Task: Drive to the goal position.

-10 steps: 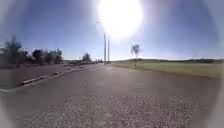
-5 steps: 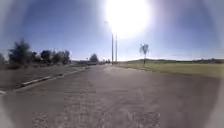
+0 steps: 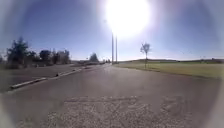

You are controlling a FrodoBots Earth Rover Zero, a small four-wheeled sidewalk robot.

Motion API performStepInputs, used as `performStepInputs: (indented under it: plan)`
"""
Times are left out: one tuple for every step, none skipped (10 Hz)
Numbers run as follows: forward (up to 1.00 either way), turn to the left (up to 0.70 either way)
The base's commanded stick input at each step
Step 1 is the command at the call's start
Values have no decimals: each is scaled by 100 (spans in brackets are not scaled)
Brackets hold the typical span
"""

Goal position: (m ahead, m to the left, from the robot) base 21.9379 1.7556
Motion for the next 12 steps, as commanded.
performStepInputs:
  plan:
    - [100, 0]
    - [100, 0]
    - [100, 0]
    - [100, 0]
    - [100, 0]
    - [100, 0]
    - [100, 0]
    - [100, 0]
    - [100, 0]
    - [100, 0]
    - [100, 0]
    - [100, 0]
